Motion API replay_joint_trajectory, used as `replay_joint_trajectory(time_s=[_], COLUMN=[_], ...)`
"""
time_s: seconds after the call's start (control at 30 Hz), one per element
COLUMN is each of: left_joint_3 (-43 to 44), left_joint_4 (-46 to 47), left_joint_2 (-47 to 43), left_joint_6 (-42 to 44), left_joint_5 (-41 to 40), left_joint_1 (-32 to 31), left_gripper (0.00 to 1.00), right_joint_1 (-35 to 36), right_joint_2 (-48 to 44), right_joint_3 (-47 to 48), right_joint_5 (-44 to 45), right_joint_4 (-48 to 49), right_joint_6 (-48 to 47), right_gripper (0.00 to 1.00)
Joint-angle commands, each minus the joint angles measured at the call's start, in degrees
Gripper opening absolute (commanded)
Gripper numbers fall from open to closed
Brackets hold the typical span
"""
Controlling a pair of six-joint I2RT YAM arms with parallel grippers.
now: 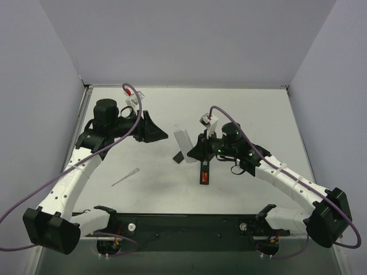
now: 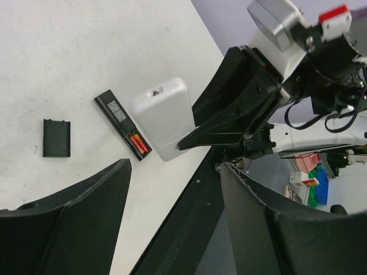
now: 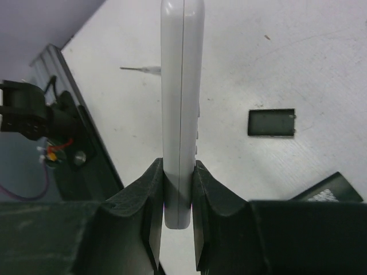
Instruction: Unload the batteries from the remote control
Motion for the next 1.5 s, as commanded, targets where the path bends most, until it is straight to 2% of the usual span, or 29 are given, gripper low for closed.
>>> replay_joint_trajectory(time_s=[0.0,0.3,0.4,0.63,0.73,0.87,0.9,0.97,1.0,1.07,1.1,1.23,1.3,1.4,1.47], left_joint_3=[-5.28,-12.22,-14.68,-15.83,-17.06,-19.26,-19.44,-19.79,-19.88,-20.31,-21.36,-23.74,-24.97,-28.74,-32.26], left_joint_4=[11.33,20.73,27.42,31.65,36.39,41.32,41.32,40.98,40.54,39.83,39.74,41.93,43.78,46.50,50.35], left_joint_2=[-3.74,-4.71,-4.71,-2.42,-1.98,-1.72,-1.81,-1.90,-1.90,-1.81,-1.98,-1.72,-2.24,-3.47,-4.09], left_joint_6=[-2.54,-8.78,-13.43,-16.16,-19.76,-23.02,-23.46,-23.55,-23.21,-22.41,-22.15,-23.11,-24.69,-26.10,-27.06], left_joint_5=[3.37,4.35,4.43,3.03,3.03,3.03,2.94,2.24,1.89,-0.12,-1.27,-5.14,-8.38,-14.09,-18.13], left_joint_1=[0.14,-0.91,-2.31,-5.92,-6.45,-6.80,-6.89,-6.89,-6.89,-6.89,-6.80,-6.71,-6.71,-6.63,-6.45], left_gripper=[0.74,0.75,0.75,0.73,0.67,0.39,0.24,0.09,0.00,0.00,0.00,0.00,0.00,0.00,0.00], right_joint_1=[-0.46,-0.37,-0.29,1.64,2.09,2.26,2.18,2.09,1.74,1.56,1.47,1.65,1.91,2.26,2.53], right_joint_2=[0.24,0.14,1.02,1.73,2.43,2.52,2.34,1.99,1.47,1.20,0.68,-0.82,-1.52,-0.65,0.93], right_joint_3=[2.31,2.21,1.43,-0.42,-0.51,-1.12,-1.13,-0.34,0.19,1.68,1.34,-2.17,-4.45,-7.88,-7.54], right_joint_5=[-8.21,-12.87,-14.45,-16.74,-17.44,-16.66,-16.04,-11.07,-8.42,-3.85,-3.47,-0.75,3.10,4.44,4.35], right_joint_4=[6.78,16.46,18.91,23.15,22.62,22.35,21.83,17.01,14.29,7.16,6.80,10.30,10.83,15.56,15.41], right_joint_6=[18.75,29.92,31.68,32.74,32.65,32.83,32.65,32.04,31.86,31.69,32.21,36.60,38.44,42.04,44.86], right_gripper=[0.00,0.00,0.00,0.00,0.00,0.03,0.10,0.22,0.37,0.45,0.54,0.72,0.76,0.77,0.77])
